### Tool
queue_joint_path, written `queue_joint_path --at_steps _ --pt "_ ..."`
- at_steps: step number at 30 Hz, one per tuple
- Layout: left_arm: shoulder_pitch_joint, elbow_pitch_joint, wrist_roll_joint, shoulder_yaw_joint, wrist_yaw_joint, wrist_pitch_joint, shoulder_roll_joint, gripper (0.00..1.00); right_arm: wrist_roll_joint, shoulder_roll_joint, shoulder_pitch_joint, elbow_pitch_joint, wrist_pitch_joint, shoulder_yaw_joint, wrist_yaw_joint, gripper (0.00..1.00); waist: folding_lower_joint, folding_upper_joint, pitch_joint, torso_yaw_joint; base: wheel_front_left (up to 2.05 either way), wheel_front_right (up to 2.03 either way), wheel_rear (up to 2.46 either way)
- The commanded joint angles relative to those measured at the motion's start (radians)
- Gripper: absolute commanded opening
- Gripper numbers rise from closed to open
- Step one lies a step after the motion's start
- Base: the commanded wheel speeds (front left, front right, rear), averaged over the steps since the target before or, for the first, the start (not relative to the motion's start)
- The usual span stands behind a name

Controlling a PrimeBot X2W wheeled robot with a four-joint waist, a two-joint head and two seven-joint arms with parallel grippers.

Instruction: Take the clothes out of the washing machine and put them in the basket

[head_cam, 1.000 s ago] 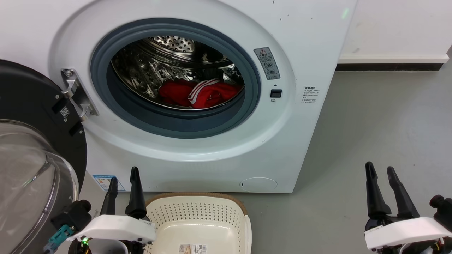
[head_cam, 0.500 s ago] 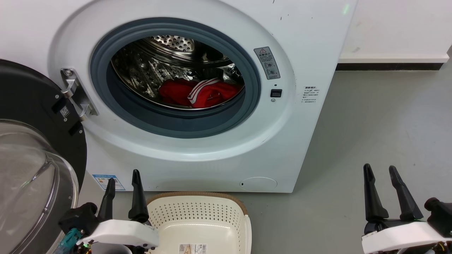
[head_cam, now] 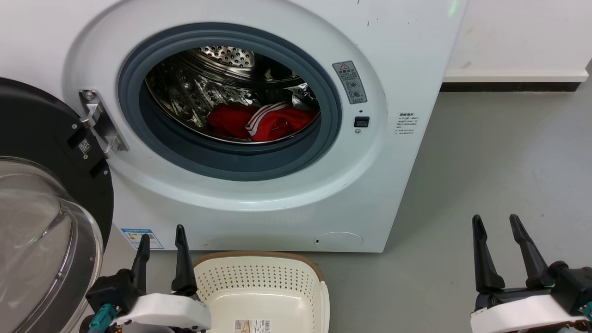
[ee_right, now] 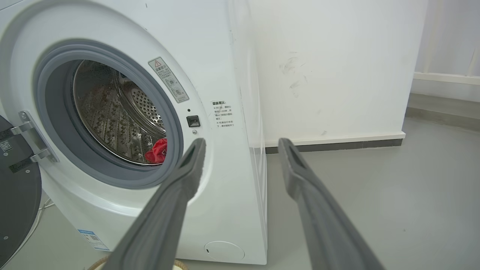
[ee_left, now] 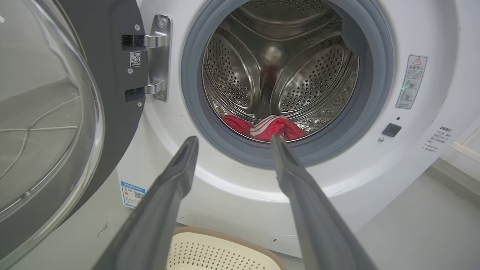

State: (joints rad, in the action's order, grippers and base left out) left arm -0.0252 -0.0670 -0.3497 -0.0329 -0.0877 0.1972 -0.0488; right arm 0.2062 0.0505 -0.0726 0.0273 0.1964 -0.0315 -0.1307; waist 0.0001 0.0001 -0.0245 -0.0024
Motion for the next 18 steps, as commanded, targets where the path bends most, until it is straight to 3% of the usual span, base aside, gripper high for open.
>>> queue_joint_path --at_steps 1,18 --pt "-0.004 0.005 0.026 -0.004 0.003 0.011 -0.002 1.0 -0.026 0.0 -0.011 0.014 0.011 0.001 0.0 1.0 -0.0001 -0.0001 0.0 -0.001 0.0 0.0 0.0" --pt "-0.024 -0.024 0.125 -0.014 0.01 0.049 -0.002 1.0 -0.156 -0.001 -0.038 0.034 0.051 0.0 0.0 1.0 -0.0001 -0.0001 -0.001 -0.002 0.0 0.0 0.0"
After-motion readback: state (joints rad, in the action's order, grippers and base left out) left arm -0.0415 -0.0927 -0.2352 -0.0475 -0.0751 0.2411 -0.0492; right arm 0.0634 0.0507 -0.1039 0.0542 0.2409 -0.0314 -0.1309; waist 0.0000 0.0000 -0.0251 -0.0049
